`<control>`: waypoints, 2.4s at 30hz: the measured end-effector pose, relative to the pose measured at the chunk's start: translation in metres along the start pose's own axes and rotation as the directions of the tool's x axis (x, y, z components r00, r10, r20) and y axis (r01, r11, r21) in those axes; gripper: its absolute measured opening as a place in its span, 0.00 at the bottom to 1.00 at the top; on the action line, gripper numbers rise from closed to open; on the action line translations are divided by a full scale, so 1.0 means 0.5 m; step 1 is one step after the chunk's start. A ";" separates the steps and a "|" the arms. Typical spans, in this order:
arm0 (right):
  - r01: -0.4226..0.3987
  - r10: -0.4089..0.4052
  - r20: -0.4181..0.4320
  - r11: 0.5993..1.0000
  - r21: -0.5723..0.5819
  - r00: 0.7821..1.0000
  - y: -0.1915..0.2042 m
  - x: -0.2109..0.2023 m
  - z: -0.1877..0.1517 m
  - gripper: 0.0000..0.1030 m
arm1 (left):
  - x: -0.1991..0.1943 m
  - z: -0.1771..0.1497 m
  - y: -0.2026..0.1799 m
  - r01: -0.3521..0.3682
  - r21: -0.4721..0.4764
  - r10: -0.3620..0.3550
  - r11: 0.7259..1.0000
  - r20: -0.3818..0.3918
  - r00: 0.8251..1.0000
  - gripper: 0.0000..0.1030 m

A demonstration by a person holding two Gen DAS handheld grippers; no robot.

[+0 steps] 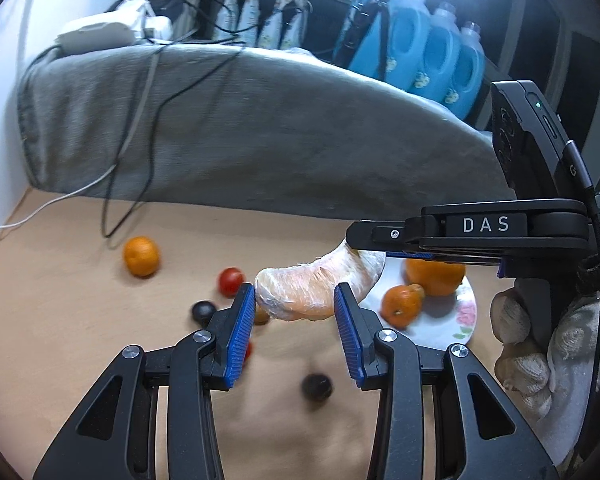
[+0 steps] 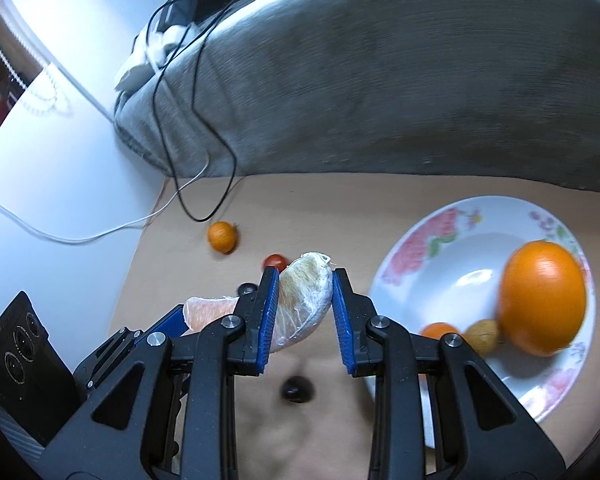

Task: Organize fruits
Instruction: 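Lift the pomelo segment with the right tool and carry it to the plate, then open the right tool to release the pomelo segment on the plate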

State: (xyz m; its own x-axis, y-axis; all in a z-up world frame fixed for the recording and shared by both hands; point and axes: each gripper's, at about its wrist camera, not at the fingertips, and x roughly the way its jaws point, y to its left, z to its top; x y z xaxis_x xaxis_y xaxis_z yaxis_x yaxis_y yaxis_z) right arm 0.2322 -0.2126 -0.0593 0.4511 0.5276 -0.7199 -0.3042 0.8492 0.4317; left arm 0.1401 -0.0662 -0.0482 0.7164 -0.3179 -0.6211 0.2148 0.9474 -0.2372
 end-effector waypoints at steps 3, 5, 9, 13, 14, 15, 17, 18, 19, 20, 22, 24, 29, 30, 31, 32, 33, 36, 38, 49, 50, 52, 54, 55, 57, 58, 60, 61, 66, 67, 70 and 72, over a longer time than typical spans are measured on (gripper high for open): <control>0.008 -0.008 0.009 1.000 0.015 1.000 -0.024 -0.013 0.005 0.27 | 0.014 0.006 -0.017 0.016 0.009 -0.016 1.000 -0.006 1.000 0.38; 0.014 -0.014 0.015 1.000 0.023 1.000 -0.039 -0.020 0.010 0.27 | 0.021 0.009 -0.025 0.022 0.014 -0.021 1.000 -0.009 1.000 0.38; 0.025 -0.026 0.020 0.999 0.035 0.999 -0.064 -0.024 0.018 0.27 | 0.042 0.016 -0.045 0.035 0.027 -0.035 0.999 -0.020 0.999 0.38; 0.034 -0.035 0.022 0.998 0.049 0.999 -0.089 -0.028 0.026 0.27 | 0.059 0.021 -0.061 0.045 0.038 -0.044 0.998 -0.032 0.999 0.38; 0.036 -0.037 0.022 0.998 0.054 0.999 -0.096 -0.028 0.028 0.27 | 0.063 0.022 -0.064 0.047 0.040 -0.046 0.998 -0.034 0.998 0.38; 0.037 -0.039 0.023 0.998 0.058 0.999 -0.099 -0.028 0.028 0.27 | 0.067 0.023 -0.067 0.050 0.040 -0.048 0.998 -0.037 0.998 0.38; 0.041 -0.042 0.023 0.997 0.066 0.999 -0.111 -0.028 0.031 0.27 | 0.075 0.026 -0.072 0.054 0.042 -0.052 0.998 -0.041 0.998 0.38; 0.043 -0.045 0.023 0.997 0.070 0.999 -0.117 -0.028 0.033 0.27 | 0.079 0.027 -0.075 0.054 0.041 -0.052 0.998 -0.042 0.998 0.38; 0.045 -0.047 0.023 0.996 0.073 0.999 -0.121 -0.028 0.034 0.27 | 0.082 0.028 -0.077 0.056 0.042 -0.054 0.998 -0.044 0.998 0.38; 0.047 -0.049 0.024 0.996 0.077 0.999 -0.125 -0.027 0.036 0.27 | 0.085 0.029 -0.079 0.058 0.042 -0.056 0.997 -0.045 0.997 0.38; 0.052 -0.054 0.026 0.995 0.083 0.998 -0.133 -0.026 0.040 0.27 | 0.092 0.033 -0.084 0.062 0.043 -0.060 0.997 -0.049 0.997 0.38; 0.055 -0.057 0.027 0.995 0.088 0.998 -0.141 -0.025 0.044 0.27 | 0.099 0.035 -0.088 0.066 0.045 -0.063 0.997 -0.053 0.997 0.38; 0.065 -0.068 0.028 0.993 0.099 0.997 -0.160 -0.022 0.052 0.27 | 0.113 0.034 -0.098 0.077 0.053 -0.073 0.996 -0.066 0.995 0.38; 0.067 -0.070 0.028 0.993 0.102 0.997 -0.163 -0.021 0.054 0.27 | 0.115 0.032 -0.099 0.078 0.054 -0.074 0.995 -0.067 0.995 0.38; 0.069 -0.073 0.029 0.992 0.103 0.997 -0.166 -0.021 0.054 0.27 | 0.117 0.033 -0.103 0.081 0.056 -0.077 0.995 -0.069 0.995 0.38; 0.072 -0.075 0.028 0.992 0.105 0.997 -0.169 -0.020 0.055 0.27 | 0.118 0.033 -0.104 0.083 0.056 -0.079 0.995 -0.071 0.994 0.38; 0.074 -0.077 0.028 0.992 0.106 0.997 -0.171 -0.019 0.056 0.27 | 0.120 0.033 -0.106 0.085 0.058 -0.081 0.995 -0.074 0.994 0.38; 0.079 -0.082 0.028 0.991 0.111 0.996 -0.176 -0.019 0.058 0.27 | 0.124 0.033 -0.112 0.091 0.062 -0.086 0.994 -0.080 0.993 0.38; 0.083 -0.087 0.030 0.990 0.113 0.996 -0.178 -0.020 0.058 0.27 | 0.125 0.031 -0.115 0.096 0.064 -0.091 0.993 -0.083 0.992 0.38; 0.104 -0.109 0.040 0.987 0.122 0.993 -0.185 -0.026 0.058 0.28 | 0.113 0.028 -0.118 0.120 0.077 -0.113 0.990 -0.085 0.990 0.38; 0.106 -0.112 0.045 0.987 0.123 0.993 -0.186 -0.027 0.057 0.28 | 0.110 0.028 -0.118 0.121 0.079 -0.114 0.990 -0.083 0.990 0.38; 0.116 -0.123 0.053 0.986 0.122 0.991 -0.186 -0.031 0.057 0.28 | 0.106 0.027 -0.120 0.122 0.085 -0.115 0.989 -0.079 0.990 0.38; 0.121 -0.129 0.059 0.985 0.120 0.990 -0.185 -0.037 0.057 0.28 | 0.101 0.025 -0.121 0.124 0.089 -0.117 0.988 -0.075 0.990 0.38; 0.123 -0.131 0.062 0.985 0.118 0.989 -0.184 -0.040 0.058 0.29 | 0.099 0.024 -0.122 0.124 0.090 -0.118 0.988 -0.075 0.990 0.38; 0.131 -0.139 0.069 0.985 0.108 0.988 -0.180 -0.046 0.057 0.30 | 0.094 0.022 -0.125 0.123 0.093 -0.117 0.988 -0.072 0.991 0.38; 0.135 -0.143 0.072 0.985 0.104 0.987 -0.178 -0.049 0.057 0.30 | 0.096 0.020 -0.125 0.123 0.093 -0.117 0.988 -0.071 0.991 0.38; 0.143 -0.150 0.078 0.985 0.097 0.986 -0.174 -0.053 0.056 0.34 | 0.092 0.020 -0.125 0.122 0.094 -0.115 0.988 -0.068 0.991 0.38; 0.145 -0.152 0.080 0.985 0.095 0.985 -0.172 -0.055 0.055 0.37 | 0.090 0.022 -0.125 0.121 0.094 -0.115 0.988 -0.066 0.991 0.38; 0.154 -0.163 0.104 0.984 0.085 0.981 -0.160 -0.069 0.047 0.58 | 0.074 0.025 -0.122 0.113 0.097 -0.108 0.989 -0.055 0.993 0.38; 0.153 -0.162 0.109 0.985 0.083 0.981 -0.157 -0.071 0.046 0.59 | 0.070 0.025 -0.121 0.110 0.098 -0.105 0.989 -0.051 0.993 0.38; 0.152 -0.159 0.121 0.986 0.067 0.980 -0.147 -0.080 0.042 0.67 | 0.059 0.025 -0.117 0.100 0.100 -0.096 0.990 -0.044 0.994 0.38; 0.154 -0.159 0.127 0.987 0.046 0.979 -0.136 -0.085 0.037 0.71 | 0.049 0.023 -0.112 0.091 0.101 -0.088 0.991 -0.039 0.995 0.41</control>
State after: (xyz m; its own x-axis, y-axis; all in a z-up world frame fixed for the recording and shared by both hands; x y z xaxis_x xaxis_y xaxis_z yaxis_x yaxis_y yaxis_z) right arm 0.2493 -0.2922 -0.0480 0.5967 0.3845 -0.7044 -0.1918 0.9206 0.3400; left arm 0.1533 -0.1267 -0.0416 0.6687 -0.4009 -0.6262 0.3449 0.9134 -0.2164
